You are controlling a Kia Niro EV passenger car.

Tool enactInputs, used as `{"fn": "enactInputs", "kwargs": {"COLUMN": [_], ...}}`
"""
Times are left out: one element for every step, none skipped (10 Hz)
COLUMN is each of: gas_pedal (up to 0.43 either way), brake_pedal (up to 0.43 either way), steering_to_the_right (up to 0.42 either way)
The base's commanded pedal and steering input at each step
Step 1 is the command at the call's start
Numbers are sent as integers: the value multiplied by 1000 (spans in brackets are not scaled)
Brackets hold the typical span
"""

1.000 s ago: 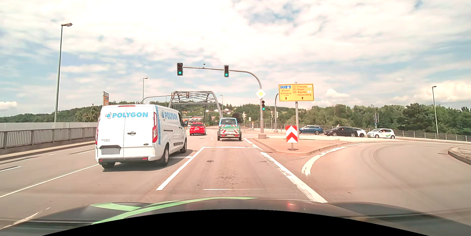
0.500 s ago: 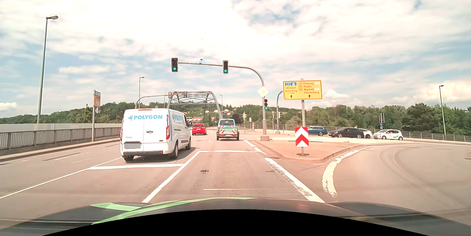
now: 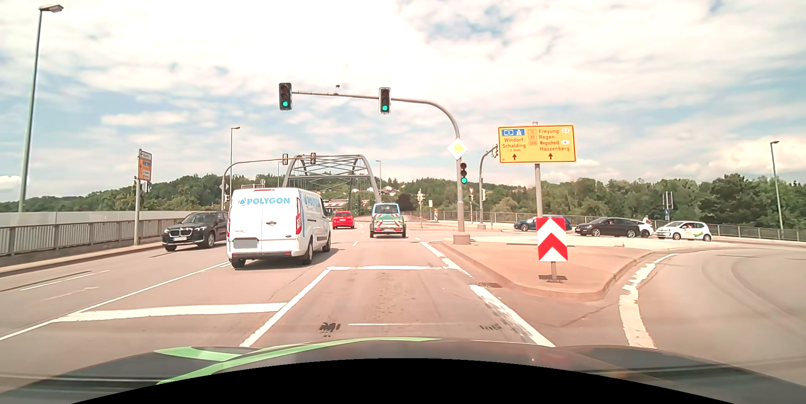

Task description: Follow the waypoints while adhering to traffic rules and regulations

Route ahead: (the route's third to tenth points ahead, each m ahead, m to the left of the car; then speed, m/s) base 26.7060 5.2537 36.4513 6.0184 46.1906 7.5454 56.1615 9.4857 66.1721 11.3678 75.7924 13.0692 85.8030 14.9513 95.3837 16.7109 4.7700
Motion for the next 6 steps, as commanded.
{"fn": "enactInputs", "kwargs": {"gas_pedal": [299, 287, 287, 287, 287, 287], "brake_pedal": [0, 0, 0, 0, 0, 0], "steering_to_the_right": [-12, -12, -18, -24, -26, -29]}}
